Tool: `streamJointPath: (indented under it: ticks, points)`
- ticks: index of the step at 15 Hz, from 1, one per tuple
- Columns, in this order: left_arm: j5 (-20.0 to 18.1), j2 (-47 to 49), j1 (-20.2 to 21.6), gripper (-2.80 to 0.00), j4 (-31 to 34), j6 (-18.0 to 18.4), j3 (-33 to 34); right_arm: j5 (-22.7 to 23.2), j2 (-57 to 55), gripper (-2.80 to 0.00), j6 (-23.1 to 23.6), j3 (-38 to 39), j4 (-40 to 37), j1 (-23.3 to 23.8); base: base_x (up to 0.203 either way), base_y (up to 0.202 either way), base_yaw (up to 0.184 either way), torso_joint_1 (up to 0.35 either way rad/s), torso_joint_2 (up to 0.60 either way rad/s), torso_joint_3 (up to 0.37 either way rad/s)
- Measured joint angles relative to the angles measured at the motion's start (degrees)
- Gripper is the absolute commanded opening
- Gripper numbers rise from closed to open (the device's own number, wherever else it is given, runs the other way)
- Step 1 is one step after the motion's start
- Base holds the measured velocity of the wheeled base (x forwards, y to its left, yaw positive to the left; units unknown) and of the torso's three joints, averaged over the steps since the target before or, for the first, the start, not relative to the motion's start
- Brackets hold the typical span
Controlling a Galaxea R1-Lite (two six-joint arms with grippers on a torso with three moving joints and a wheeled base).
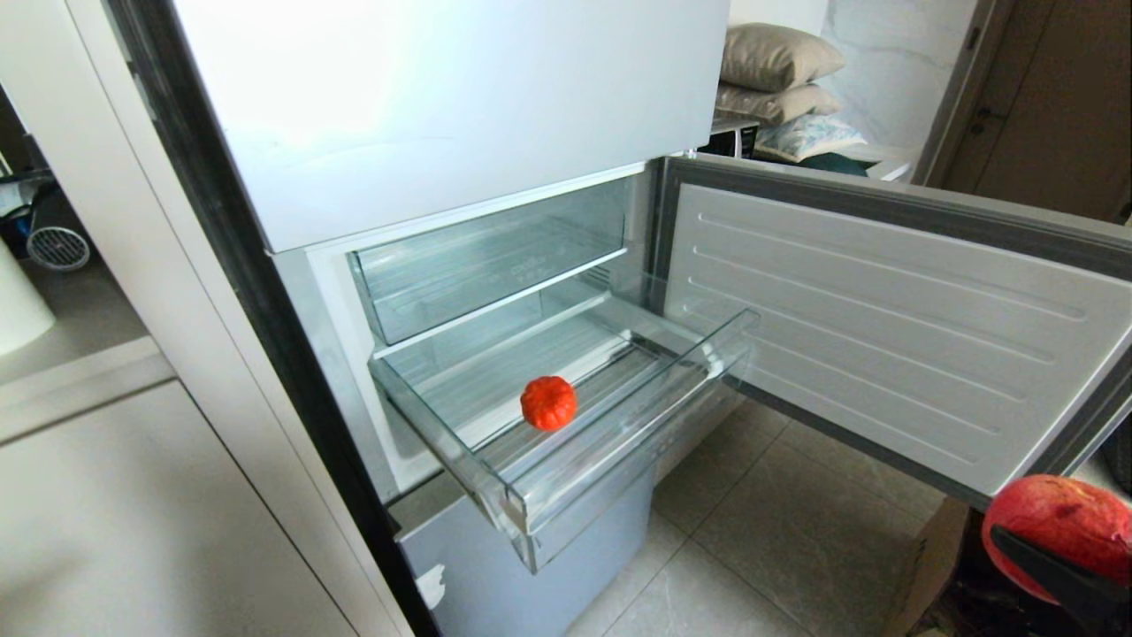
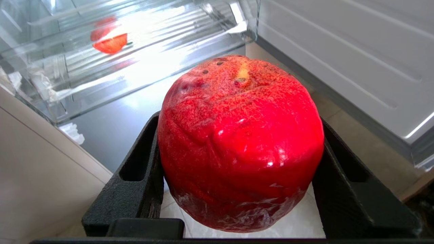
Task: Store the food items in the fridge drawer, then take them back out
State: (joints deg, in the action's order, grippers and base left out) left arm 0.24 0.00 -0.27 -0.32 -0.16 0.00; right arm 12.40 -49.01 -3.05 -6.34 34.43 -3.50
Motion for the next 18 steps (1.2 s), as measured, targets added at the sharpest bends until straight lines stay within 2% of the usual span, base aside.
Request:
streamJointPath:
  ticks: [11,18]
  points:
    - [0.0,0.0,0.0,-2.80,0.0,0.0,0.0,0.1,-0.1,-2.80,-0.4,0.7,0.1,0.7,0.000,0.000,0.000,0.000,0.00,0.000]
    - [0.0,0.0,0.0,-2.80,0.0,0.0,0.0,0.0,0.1,-2.80,-0.4,0.9,0.1,1.4,0.001,-0.008,0.159,0.004,0.00,0.002]
